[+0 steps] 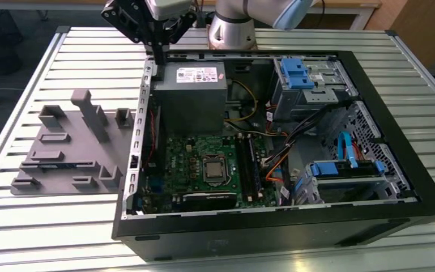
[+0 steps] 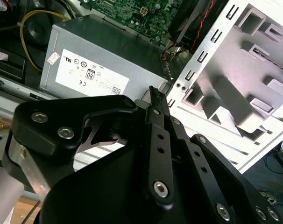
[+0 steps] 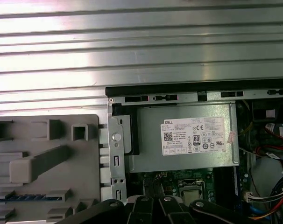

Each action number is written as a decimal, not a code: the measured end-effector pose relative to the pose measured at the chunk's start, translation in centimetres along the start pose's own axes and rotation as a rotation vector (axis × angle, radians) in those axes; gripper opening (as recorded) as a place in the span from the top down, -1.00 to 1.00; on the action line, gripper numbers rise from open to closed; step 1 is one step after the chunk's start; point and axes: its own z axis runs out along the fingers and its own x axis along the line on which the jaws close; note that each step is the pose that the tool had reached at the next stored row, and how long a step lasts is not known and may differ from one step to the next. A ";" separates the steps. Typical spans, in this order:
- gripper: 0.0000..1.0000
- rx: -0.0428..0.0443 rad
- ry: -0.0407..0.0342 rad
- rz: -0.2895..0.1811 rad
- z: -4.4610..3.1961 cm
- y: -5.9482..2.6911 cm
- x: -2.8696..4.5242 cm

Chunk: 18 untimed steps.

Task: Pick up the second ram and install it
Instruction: 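Reach for the second ram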

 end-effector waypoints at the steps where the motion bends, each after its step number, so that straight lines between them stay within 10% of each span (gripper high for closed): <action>1: 0.79 0.0000 0.0000 0.000 0.00 0.00 0.07; 18: 0.79 0.0000 0.0000 0.000 0.07 -0.08 0.96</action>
